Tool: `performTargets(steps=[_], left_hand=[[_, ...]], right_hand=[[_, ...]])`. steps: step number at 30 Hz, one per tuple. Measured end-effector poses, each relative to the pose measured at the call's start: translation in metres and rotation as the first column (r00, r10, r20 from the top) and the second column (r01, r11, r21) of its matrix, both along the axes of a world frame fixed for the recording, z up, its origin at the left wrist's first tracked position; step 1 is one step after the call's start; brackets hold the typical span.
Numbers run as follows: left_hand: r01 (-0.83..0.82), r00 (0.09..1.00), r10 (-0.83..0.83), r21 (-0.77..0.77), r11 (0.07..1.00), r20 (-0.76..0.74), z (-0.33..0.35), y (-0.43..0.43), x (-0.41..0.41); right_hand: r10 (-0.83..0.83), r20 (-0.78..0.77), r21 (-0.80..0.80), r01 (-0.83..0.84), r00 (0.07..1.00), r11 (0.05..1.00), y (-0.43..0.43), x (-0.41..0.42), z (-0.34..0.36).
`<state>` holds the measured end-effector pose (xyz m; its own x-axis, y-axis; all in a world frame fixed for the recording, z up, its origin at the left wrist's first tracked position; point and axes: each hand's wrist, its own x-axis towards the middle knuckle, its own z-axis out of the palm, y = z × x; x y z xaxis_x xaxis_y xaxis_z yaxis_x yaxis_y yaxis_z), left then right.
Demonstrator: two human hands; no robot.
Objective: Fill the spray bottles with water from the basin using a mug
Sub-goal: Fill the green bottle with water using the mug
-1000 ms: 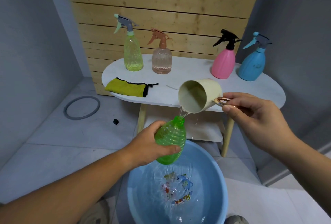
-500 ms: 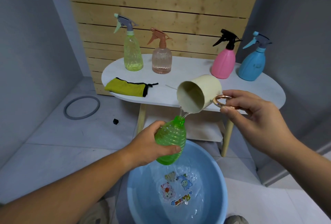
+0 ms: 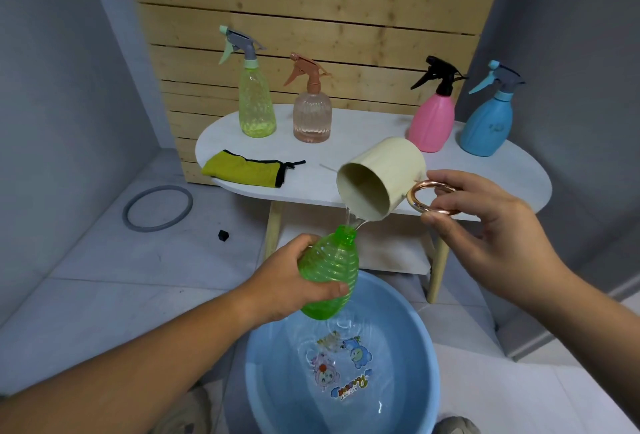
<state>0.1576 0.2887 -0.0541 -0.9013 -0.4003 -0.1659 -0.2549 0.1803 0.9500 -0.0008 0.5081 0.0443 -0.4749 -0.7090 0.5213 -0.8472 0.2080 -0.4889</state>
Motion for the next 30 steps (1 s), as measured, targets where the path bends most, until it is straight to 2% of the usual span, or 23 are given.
performTargets(steps=[5,23,25,27,29,30], left_hand=[[-0.004,1.0,0.004,0.009,1.0,-0.004,-0.002,-0.002,-0.001],[-0.001,1.0,0.002,0.01,1.0,-0.024,-0.007,-0.004,-0.004],[0.001,1.0,-0.001,0.013,1.0,-0.026,-0.008,-0.005,-0.004],[-0.01,0.999,0.011,0.017,1.0,-0.032,-0.008,-0.005,-0.003],[-0.019,0.999,0.02,0.018,1.0,-0.041,-0.008,-0.005,-0.003],[-0.021,0.999,0.022,0.021,1.0,-0.048,-0.009,-0.005,-0.002]], right_hand=[[0.013,-0.119,0.018,-0.01,0.993,1.0,0.0,-0.001,-0.001],[0.124,-0.359,0.062,-0.109,0.925,0.992,-0.004,-0.001,-0.007],[0.124,-0.323,0.068,-0.107,0.938,0.992,-0.005,0.0,-0.009],[0.09,-0.192,0.055,-0.081,0.977,0.995,-0.006,0.003,-0.01],[0.022,0.064,0.003,-0.022,0.998,1.0,-0.009,0.006,-0.011],[0.002,0.214,-0.021,0.003,0.977,1.0,-0.01,0.007,-0.013]])
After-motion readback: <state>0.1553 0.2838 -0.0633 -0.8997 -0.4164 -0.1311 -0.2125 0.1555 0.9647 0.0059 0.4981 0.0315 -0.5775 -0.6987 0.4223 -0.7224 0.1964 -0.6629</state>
